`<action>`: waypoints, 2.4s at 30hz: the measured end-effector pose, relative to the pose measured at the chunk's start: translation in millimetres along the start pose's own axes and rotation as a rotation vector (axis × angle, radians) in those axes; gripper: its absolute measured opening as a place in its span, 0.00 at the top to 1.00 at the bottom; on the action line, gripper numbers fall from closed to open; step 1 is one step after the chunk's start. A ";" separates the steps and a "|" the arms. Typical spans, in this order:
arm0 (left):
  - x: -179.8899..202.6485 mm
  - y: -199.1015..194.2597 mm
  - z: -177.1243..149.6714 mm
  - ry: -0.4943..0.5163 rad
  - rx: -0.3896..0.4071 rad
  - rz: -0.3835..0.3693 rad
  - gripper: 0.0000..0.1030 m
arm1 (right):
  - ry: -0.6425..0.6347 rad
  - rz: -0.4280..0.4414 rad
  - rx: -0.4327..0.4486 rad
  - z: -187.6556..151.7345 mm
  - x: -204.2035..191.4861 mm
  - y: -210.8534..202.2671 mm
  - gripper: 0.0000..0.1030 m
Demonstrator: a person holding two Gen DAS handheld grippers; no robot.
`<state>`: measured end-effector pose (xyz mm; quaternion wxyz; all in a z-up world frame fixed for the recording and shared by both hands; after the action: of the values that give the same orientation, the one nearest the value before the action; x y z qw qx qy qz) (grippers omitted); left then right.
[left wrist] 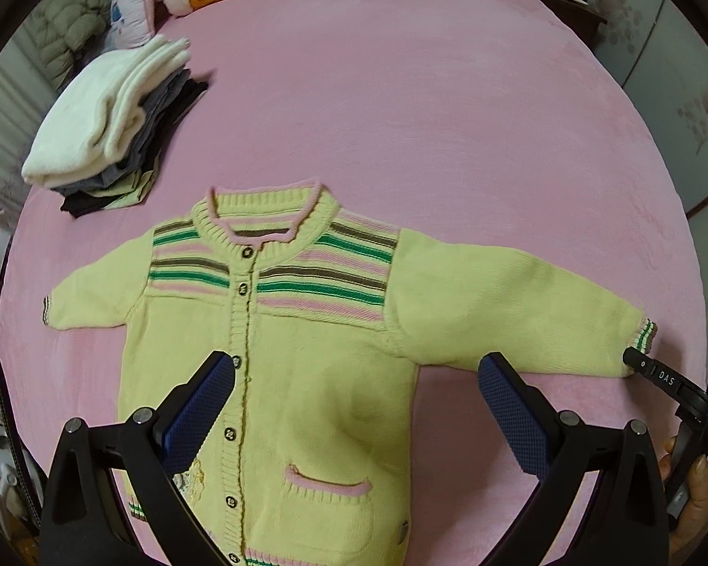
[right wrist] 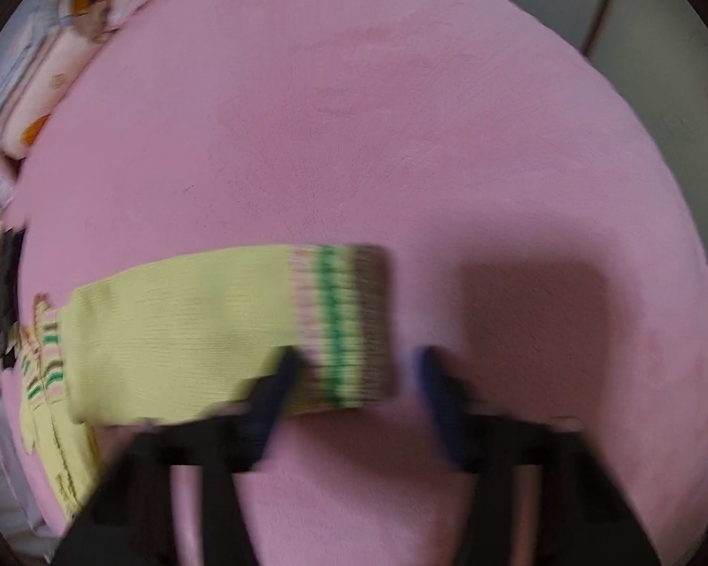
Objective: Fold large clothes
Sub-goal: 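Grasp the striped cuff of a cardigan sleeve with the right gripper, then fold the held sleeve across the cardigan body with the right gripper, release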
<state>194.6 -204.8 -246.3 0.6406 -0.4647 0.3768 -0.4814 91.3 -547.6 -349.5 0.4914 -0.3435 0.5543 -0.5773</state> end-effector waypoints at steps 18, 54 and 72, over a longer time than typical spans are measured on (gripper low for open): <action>-230.2 -27.8 29.1 -0.162 0.073 -0.051 0.00 | -0.386 0.218 0.350 1.6 -291.6 -166.2 0.87; -224.7 147.8 64.4 -0.027 -0.122 -0.310 1.00 | -0.037 0.055 0.033 -100.4 -310.5 -1.6 0.71; -230.6 155.4 46.5 -0.170 -0.201 -0.417 0.65 | -0.077 0.060 0.018 -87.3 -296.1 14.8 0.71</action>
<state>221.0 45.2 -373.9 0.5076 -0.6325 0.2634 -0.5224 95.1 -239.0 -333.2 0.5323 -0.3444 0.5399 -0.5537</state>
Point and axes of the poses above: each gripper's, at about its wrist camera, not at the fingertips, and y roughly the way its jaws point, x to its right, z to its top, the point moved 8 cm from there along y, roughly the way its jaws point, and after that the axes turned 10 degrees about -y, right-handed, at the moved point
